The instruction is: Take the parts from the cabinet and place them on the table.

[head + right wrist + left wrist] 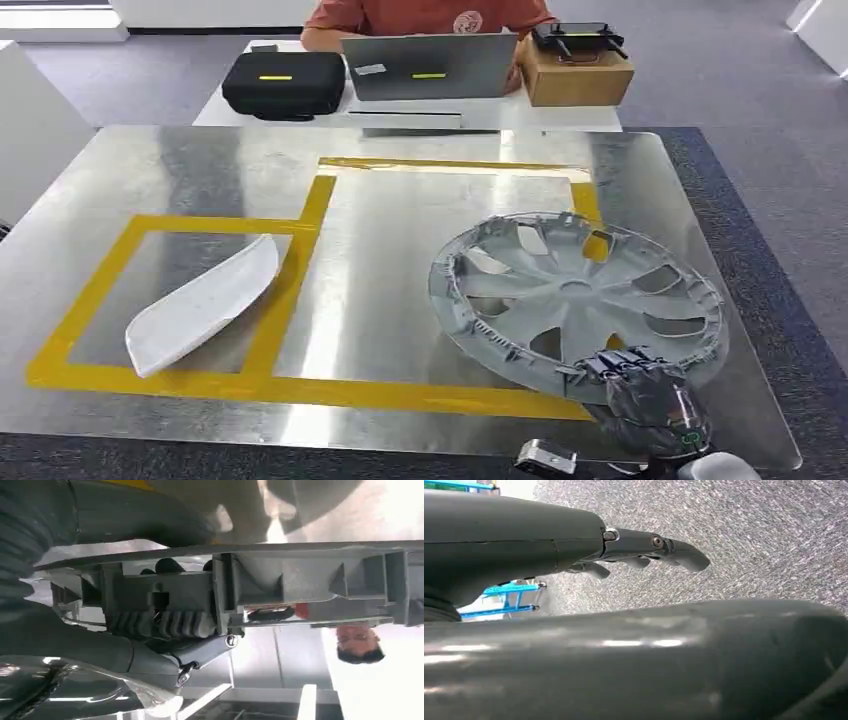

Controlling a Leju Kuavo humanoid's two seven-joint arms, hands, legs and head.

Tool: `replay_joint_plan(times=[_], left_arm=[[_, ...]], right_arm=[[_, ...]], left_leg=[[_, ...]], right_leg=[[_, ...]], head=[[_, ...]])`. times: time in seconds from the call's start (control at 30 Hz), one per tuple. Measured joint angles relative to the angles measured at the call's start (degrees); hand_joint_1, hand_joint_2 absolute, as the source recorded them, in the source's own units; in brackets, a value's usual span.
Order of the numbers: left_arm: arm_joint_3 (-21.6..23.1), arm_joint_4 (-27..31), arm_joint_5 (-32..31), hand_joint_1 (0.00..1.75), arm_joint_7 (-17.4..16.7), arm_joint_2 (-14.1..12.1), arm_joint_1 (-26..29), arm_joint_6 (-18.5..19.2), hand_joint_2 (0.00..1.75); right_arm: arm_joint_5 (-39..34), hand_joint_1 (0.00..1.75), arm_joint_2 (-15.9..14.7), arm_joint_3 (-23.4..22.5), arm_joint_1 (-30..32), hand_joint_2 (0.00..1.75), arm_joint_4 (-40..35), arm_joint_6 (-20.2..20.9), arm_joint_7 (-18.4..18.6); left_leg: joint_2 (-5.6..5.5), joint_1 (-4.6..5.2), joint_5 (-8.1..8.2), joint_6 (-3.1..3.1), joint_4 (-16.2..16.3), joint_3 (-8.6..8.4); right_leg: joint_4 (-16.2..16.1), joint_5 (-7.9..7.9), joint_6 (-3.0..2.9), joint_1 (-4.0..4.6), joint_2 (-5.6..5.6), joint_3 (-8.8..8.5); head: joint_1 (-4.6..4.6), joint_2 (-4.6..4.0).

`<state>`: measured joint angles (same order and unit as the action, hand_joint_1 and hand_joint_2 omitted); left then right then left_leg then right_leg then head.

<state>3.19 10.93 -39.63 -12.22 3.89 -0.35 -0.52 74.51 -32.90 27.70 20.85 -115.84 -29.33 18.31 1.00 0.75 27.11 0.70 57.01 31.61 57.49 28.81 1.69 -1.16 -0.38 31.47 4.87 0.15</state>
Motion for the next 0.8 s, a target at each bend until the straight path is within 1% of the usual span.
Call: replay_joint_plan(times=[0.1,0.27,0.63,0.8], left_arm=[[0.28,0.0,-0.33,0.0,0.18,-0.11,0.0,0.02,0.0],[0.28,0.0,-0.39,0.0,0.33,-0.15,0.0,0.02,0.0],[0.28,0.0,-0.39,0.0,0.35,-0.2,0.01,0.02,0.0],[0.39,0.0,-0.79,0.0,0.63,-0.26,0.0,-0.37,0.0]], right_arm=[[-1.64,1.75,-2.01,2.14,-0.51,1.75,0.0,0.15,-0.11],[-2.05,1.75,-4.39,3.56,-0.5,1.75,-0.46,0.28,0.64],[-2.2,1.75,-6.49,4.85,-0.57,1.75,-0.85,0.17,0.81],[-2.18,1.75,-7.67,6.05,-0.82,1.75,-1.68,0.02,0.2]], left_leg=[[0.0,0.0,0.0,0.0,0.02,0.0],[0.0,0.0,0.0,0.01,0.02,0.01],[0.0,0.0,0.0,0.01,0.02,0.01],[0.0,0.0,0.01,0.01,0.03,0.01]], right_leg=[[0.0,0.0,0.0,0.0,0.0,0.01],[0.0,0.0,0.0,0.0,-0.01,0.01],[0.0,0.0,0.0,0.0,0.0,0.01],[0.0,0.0,0.0,0.0,0.0,0.01]], head=[[0.0,0.0],[-0.02,0.0],[0.0,0.0],[-0.02,0.0]])
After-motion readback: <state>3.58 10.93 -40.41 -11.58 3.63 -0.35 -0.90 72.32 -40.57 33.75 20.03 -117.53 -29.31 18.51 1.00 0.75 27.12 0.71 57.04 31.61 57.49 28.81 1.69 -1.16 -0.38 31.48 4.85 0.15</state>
